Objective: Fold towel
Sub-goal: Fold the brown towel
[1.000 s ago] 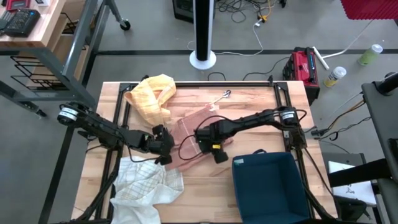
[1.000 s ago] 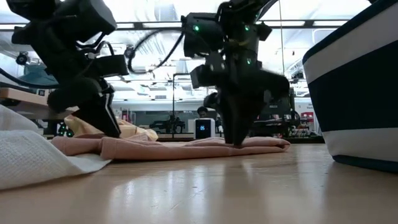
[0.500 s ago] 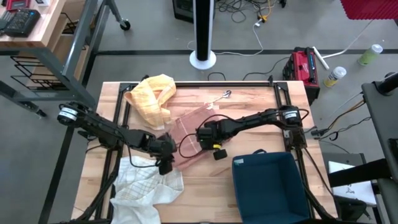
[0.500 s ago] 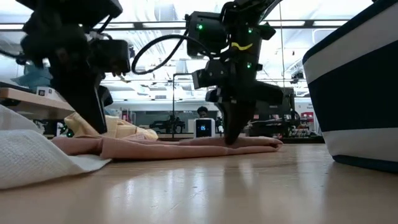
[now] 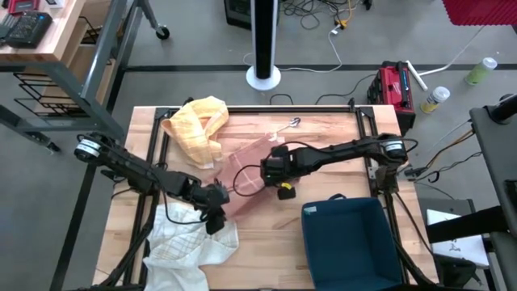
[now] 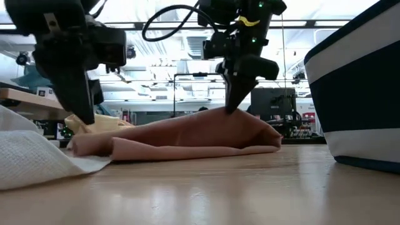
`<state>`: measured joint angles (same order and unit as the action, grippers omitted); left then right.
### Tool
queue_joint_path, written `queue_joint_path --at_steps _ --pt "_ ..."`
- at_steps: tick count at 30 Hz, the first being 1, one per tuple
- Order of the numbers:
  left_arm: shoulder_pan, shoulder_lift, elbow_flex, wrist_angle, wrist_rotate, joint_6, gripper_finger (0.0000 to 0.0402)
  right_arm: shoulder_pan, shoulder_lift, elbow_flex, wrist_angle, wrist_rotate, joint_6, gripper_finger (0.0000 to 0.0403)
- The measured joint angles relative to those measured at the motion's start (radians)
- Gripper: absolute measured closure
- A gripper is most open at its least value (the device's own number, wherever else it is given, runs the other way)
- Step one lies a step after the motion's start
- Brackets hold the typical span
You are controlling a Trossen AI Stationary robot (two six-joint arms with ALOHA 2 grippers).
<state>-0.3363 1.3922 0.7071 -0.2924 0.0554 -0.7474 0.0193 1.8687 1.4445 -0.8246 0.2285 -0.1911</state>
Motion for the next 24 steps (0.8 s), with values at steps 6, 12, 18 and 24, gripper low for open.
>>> queue_joint_path --at_steps 6,12,18,24 --pt "-0.018 0.010 -0.009 0.033 -0.112 -0.032 0.0228 0.000 -0.002 0.000 -0.009 0.010 0.029 0.0402" --pt "-0.020 0.084 -0.009 0.135 -0.116 -0.011 0.0203 0.000 -0.002 0.000 0.019 0.010 0.063 0.0403" --pt "-0.023 0.204 0.047 0.103 -0.084 -0.001 0.0191 0.000 -0.002 0.000 0.022 0.008 0.068 0.0403" --pt "-0.024 0.326 0.172 -0.060 -0.140 -0.006 0.0211 0.002 -0.002 0.000 0.019 -0.003 0.068 0.0403"
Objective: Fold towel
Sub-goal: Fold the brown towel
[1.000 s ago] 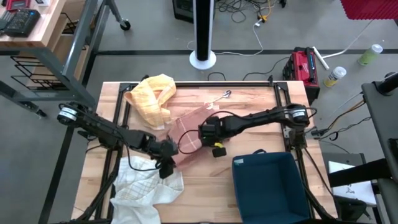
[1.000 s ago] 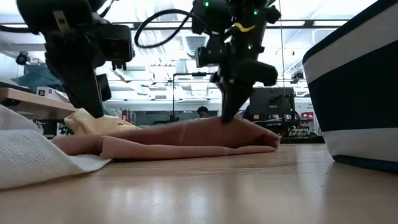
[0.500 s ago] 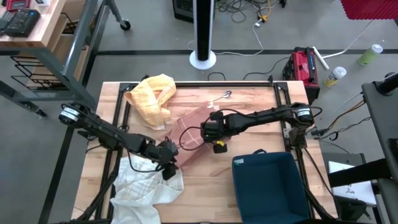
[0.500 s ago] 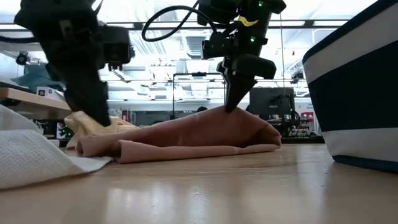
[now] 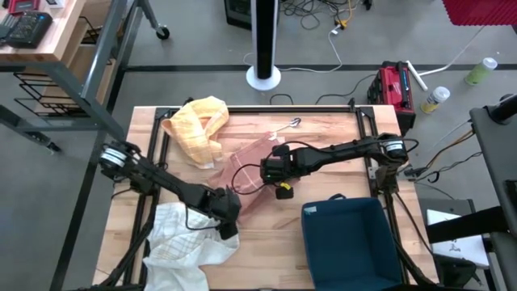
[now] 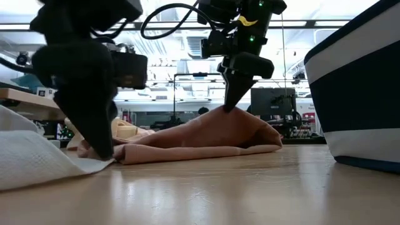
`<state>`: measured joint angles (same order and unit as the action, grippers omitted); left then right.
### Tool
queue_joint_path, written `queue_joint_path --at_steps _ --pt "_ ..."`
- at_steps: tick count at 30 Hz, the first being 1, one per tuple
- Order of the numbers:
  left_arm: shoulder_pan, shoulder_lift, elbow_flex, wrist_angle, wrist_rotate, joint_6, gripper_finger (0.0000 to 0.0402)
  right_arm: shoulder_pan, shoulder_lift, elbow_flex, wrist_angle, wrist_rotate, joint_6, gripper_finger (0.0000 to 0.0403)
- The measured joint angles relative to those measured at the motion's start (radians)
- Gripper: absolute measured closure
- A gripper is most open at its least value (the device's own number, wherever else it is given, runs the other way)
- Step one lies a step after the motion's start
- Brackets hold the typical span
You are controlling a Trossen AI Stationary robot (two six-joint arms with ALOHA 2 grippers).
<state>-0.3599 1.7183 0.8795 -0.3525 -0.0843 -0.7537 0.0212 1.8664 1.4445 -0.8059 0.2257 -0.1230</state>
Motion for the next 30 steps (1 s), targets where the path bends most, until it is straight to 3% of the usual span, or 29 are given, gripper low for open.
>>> queue_joint_path --at_steps 4,10,22,30 --pt "-0.003 0.068 0.100 -0.151 -0.009 0.027 0.0257 0.001 0.000 0.000 -0.006 -0.008 -0.001 0.0403" --pt "-0.015 0.064 0.191 -0.381 -0.034 0.070 0.0384 0.002 -0.016 0.000 -0.046 -0.009 0.000 0.0403" --pt "-0.014 -0.006 0.203 -0.421 -0.135 0.062 0.0394 0.003 -0.028 0.001 -0.069 0.058 0.161 0.0403" --pt "-0.013 -0.045 0.203 -0.417 -0.165 0.087 0.0396 0.019 -0.085 0.001 -0.140 0.120 0.171 0.0403"
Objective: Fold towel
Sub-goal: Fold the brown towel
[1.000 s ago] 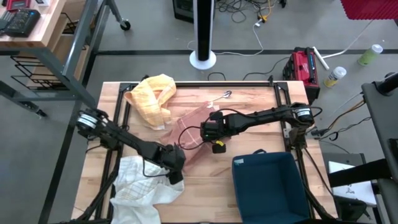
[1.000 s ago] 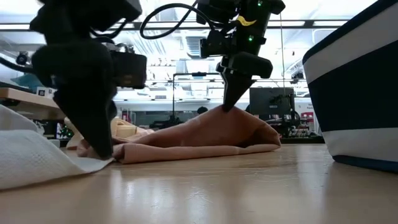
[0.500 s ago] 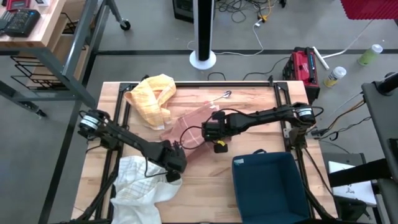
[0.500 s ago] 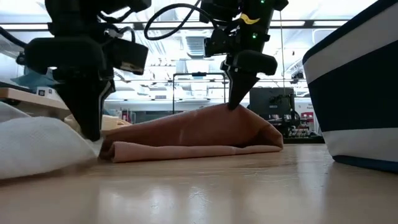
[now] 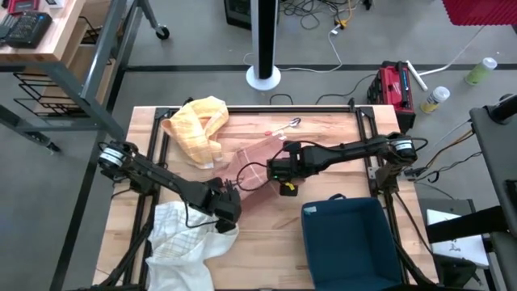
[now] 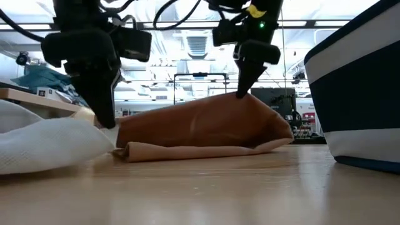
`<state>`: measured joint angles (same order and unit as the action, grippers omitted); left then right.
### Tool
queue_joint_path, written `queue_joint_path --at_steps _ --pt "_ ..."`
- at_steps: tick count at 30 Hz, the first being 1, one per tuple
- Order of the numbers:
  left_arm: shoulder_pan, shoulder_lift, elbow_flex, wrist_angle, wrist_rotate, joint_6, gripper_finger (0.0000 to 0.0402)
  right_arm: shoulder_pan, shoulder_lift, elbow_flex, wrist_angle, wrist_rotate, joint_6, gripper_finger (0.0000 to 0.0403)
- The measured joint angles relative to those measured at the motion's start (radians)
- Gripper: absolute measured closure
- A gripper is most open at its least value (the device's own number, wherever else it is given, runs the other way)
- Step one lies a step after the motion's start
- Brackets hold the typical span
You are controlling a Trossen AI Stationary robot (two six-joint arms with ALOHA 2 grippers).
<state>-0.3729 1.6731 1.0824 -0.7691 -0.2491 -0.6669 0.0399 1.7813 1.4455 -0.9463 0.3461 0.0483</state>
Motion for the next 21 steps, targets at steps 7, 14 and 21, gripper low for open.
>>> queue_joint_path --at_steps 7,14,21 --pt "-0.004 -0.038 0.001 0.090 -0.004 0.160 0.0385 0.002 -0.015 0.000 -0.049 0.015 0.003 0.0403" --pt "-0.001 -0.037 0.000 0.154 -0.003 0.233 0.0378 0.002 -0.015 -0.054 -0.045 0.023 -0.073 0.0403" --pt "-0.003 -0.037 -0.016 0.145 0.048 0.187 0.0351 0.002 -0.015 -0.129 -0.034 0.018 -0.085 0.0403"
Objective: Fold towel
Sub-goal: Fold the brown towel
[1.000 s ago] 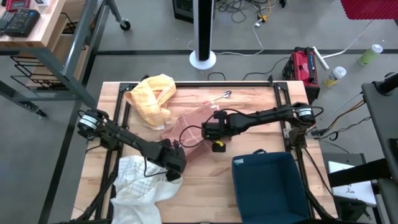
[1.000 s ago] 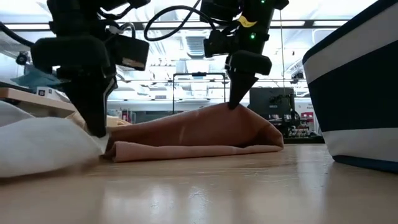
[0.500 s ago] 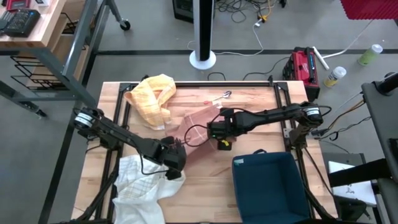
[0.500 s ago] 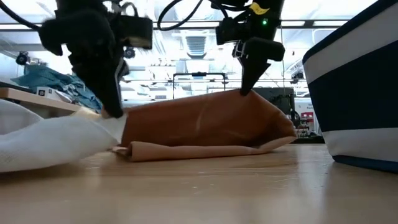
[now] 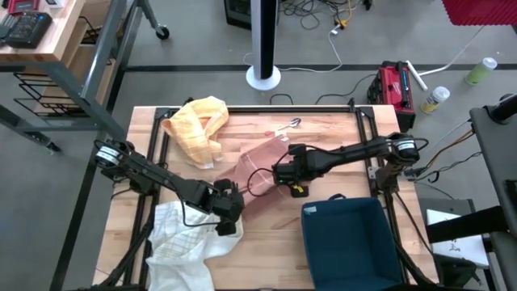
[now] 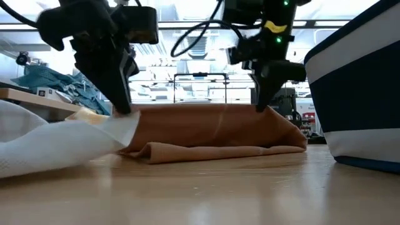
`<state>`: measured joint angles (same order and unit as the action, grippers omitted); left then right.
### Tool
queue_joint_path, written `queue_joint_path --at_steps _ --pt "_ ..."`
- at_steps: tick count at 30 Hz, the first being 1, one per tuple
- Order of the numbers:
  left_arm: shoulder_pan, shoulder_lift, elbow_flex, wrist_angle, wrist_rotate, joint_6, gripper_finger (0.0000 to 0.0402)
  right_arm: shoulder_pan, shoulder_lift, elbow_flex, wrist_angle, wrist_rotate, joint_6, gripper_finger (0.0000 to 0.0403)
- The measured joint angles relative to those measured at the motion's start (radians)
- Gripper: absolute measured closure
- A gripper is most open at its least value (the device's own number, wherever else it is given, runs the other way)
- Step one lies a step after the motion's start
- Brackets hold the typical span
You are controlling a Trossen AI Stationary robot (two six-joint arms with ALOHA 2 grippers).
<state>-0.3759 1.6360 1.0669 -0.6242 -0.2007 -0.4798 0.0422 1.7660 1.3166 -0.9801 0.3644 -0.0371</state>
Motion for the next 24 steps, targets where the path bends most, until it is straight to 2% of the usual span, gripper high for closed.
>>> queue_joint_path --at_steps 5,9,11,16,20,24 --pt "-0.003 0.000 -0.007 -0.010 0.131 -0.015 0.0342 0.000 0.000 -0.033 -0.013 0.007 -0.008 0.0403" --pt "-0.002 0.000 -0.012 0.014 0.143 -0.018 0.0350 0.002 0.000 -0.051 -0.012 0.002 -0.013 0.0403" --pt "-0.002 0.000 -0.013 0.098 0.142 0.009 0.0358 0.002 0.000 -0.057 -0.007 0.002 -0.013 0.0403" --pt "-0.001 0.000 -0.014 0.333 0.066 0.129 0.0378 0.001 -0.005 -0.061 -0.006 0.005 0.020 0.0403" --pt "0.003 0.002 -0.015 0.343 -0.038 0.165 0.0386 0.006 -0.023 -0.061 -0.008 0.001 0.027 0.0403" --pt "0.014 0.002 -0.043 0.348 -0.055 0.162 0.0391 0.007 -0.023 -0.065 -0.019 -0.062 0.027 0.0399"
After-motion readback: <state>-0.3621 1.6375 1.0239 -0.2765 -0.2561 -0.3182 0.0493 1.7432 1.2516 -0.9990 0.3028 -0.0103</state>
